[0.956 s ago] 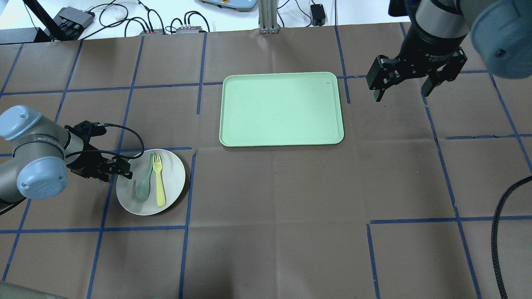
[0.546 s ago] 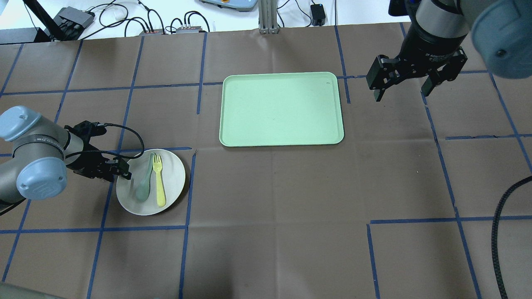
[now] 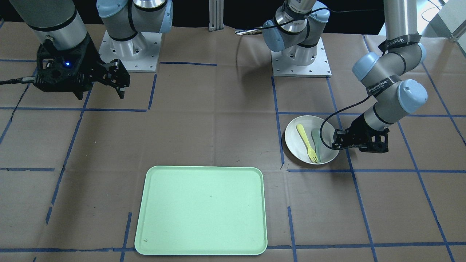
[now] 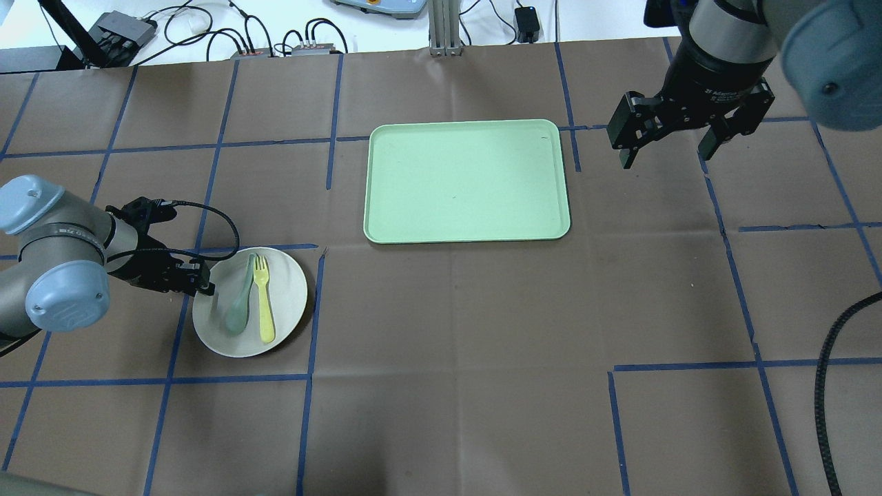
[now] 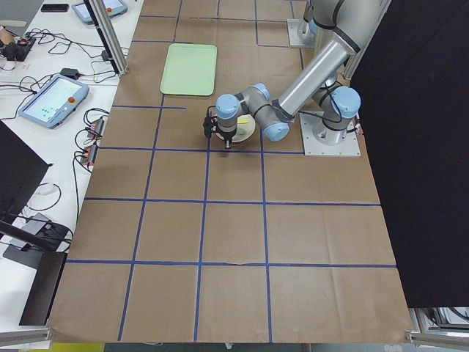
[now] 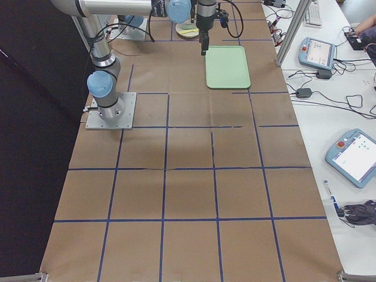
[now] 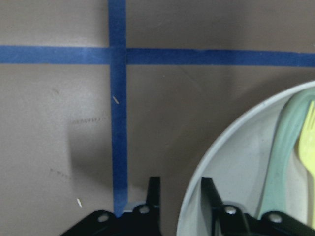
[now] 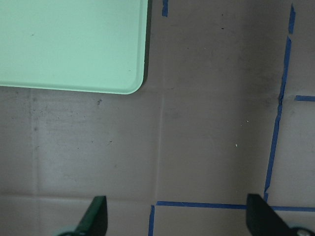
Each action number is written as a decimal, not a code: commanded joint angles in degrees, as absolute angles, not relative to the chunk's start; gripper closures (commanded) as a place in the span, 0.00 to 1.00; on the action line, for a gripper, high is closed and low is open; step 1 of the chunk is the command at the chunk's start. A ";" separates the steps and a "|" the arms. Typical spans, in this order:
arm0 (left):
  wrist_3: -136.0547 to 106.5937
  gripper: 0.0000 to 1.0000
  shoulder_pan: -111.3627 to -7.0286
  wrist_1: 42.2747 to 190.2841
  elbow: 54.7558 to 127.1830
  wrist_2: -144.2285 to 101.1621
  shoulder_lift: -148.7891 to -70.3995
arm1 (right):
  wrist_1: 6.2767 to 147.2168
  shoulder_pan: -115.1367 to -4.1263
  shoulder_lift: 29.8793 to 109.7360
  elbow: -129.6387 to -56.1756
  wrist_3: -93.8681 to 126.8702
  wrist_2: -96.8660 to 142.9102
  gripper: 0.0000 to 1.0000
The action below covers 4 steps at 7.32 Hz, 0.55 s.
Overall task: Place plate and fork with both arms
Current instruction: 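Lower the left gripper onto the white plate's rim and close it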
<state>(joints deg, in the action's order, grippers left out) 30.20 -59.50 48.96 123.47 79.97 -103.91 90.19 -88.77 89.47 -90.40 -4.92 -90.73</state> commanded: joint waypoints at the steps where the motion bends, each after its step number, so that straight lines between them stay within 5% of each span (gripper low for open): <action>1: 30.50 0.91 -59.41 48.96 123.40 79.72 -103.62 | 90.18 -88.77 89.47 -90.44 -4.92 -90.70 0.00; 4: 30.50 0.95 -59.50 48.96 122.87 74.73 -102.66 | 90.26 -88.77 89.47 -90.44 -4.92 -90.70 0.00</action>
<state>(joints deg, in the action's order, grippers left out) 30.55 -59.47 48.95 123.20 76.79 -103.33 90.19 -88.77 89.47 -90.44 -4.92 -90.70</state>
